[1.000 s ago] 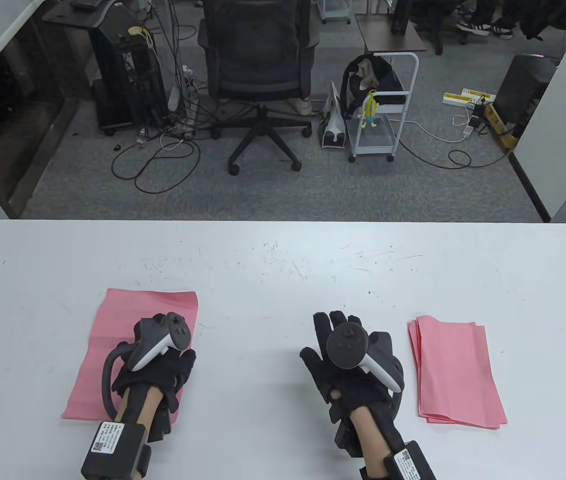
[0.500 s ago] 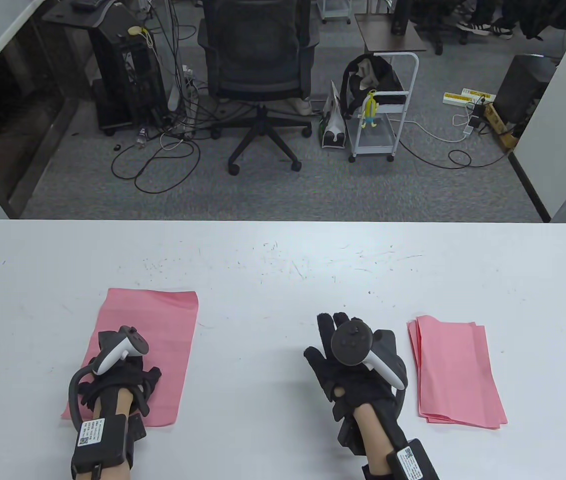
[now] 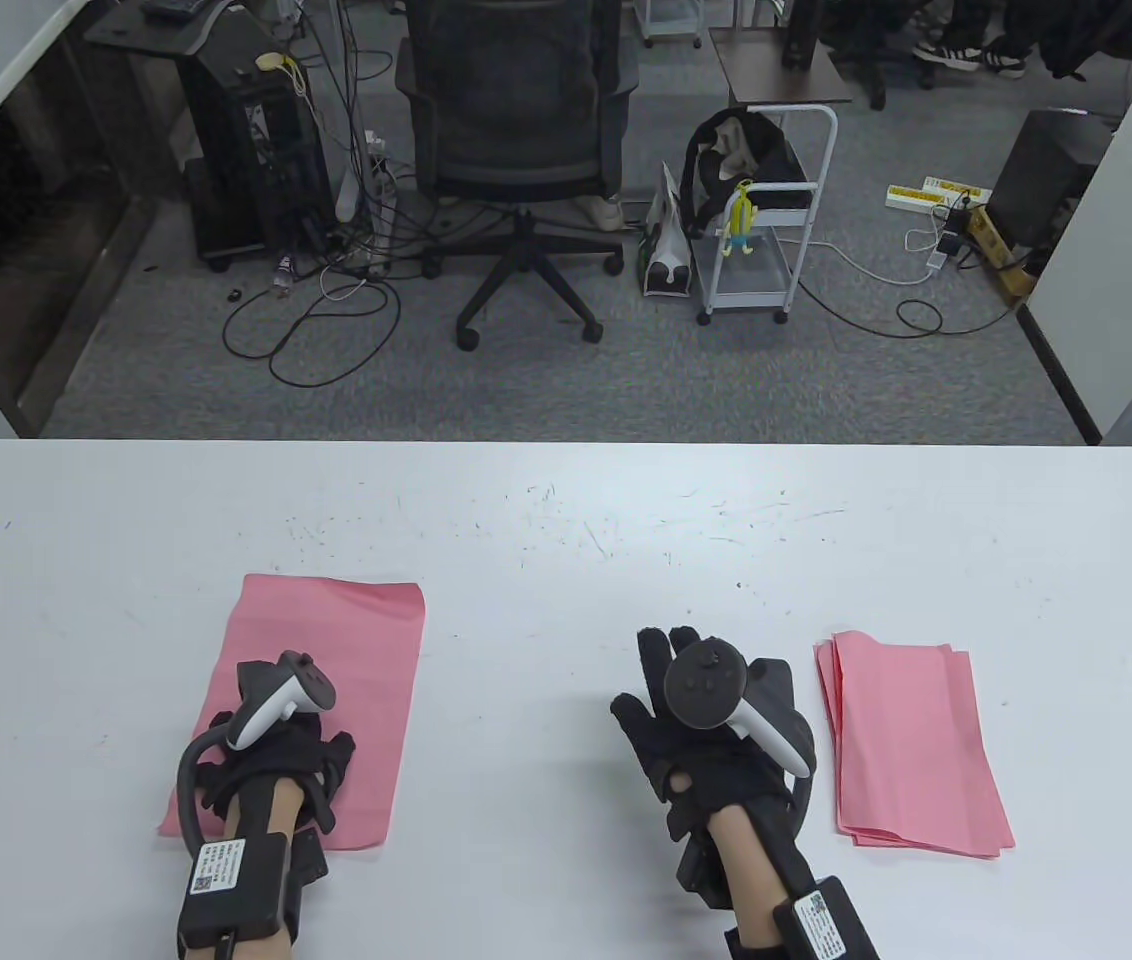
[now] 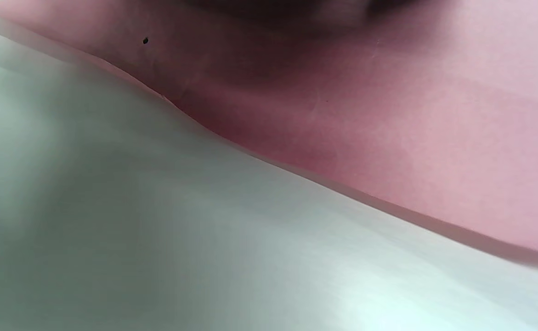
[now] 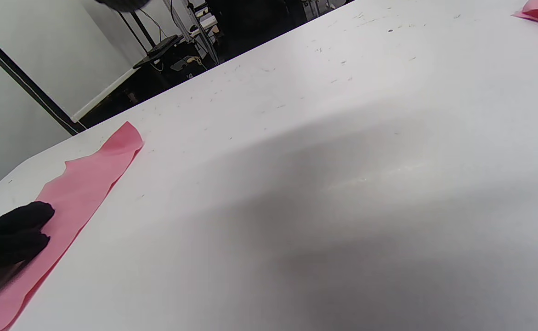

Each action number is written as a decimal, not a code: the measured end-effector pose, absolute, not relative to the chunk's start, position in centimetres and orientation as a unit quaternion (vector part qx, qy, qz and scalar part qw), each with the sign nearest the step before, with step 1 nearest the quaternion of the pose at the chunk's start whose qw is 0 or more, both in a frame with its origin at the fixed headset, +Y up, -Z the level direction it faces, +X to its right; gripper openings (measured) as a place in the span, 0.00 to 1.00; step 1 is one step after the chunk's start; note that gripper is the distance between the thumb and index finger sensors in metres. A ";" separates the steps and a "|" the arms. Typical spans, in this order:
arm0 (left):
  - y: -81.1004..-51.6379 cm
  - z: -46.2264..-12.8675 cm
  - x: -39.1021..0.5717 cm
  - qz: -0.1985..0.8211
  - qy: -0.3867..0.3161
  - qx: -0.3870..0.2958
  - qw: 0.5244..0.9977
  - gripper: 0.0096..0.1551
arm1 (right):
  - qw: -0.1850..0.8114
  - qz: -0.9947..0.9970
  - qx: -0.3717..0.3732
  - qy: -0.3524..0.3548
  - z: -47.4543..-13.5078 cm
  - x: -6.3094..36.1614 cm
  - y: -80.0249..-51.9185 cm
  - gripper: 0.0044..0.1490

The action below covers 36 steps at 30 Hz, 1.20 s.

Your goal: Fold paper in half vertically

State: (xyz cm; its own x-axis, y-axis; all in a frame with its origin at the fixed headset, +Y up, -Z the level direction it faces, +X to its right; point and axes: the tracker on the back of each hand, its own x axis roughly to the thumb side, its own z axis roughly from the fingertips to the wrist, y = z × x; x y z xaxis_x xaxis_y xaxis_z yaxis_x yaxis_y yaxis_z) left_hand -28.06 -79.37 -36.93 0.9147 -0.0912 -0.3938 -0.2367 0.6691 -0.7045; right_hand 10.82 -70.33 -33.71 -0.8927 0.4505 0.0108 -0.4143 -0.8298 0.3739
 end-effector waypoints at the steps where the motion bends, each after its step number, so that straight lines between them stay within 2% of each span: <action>1: -79.4 -37.0 -27.4 0.037 0.200 -0.402 0.893 0.50 | 0.226 0.955 0.049 0.184 -33.7 10.8 -70.3 0.48; 11: -79.6 -37.6 -18.3 0.007 0.133 -0.391 0.911 0.50 | 0.229 0.954 0.049 0.186 -33.7 10.9 -70.3 0.48; 22: -79.9 -36.8 -8.6 -0.012 0.072 -0.383 0.921 0.48 | 0.235 0.952 0.042 0.192 -34.0 11.4 -70.7 0.48; 36: -80.0 -36.7 -8.5 -0.010 0.059 -0.373 0.926 0.49 | 0.240 0.949 0.034 0.200 -34.3 11.8 -71.1 0.48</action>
State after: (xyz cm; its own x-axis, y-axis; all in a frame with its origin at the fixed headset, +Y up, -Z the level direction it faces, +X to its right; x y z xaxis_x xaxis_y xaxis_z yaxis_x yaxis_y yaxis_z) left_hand -8.48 -80.02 -36.66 0.9929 -0.0620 -0.1016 -0.0258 0.7214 -0.6920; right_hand 11.79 -71.09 -34.28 -0.8826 0.4692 -0.0307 -0.4416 -0.8048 0.3966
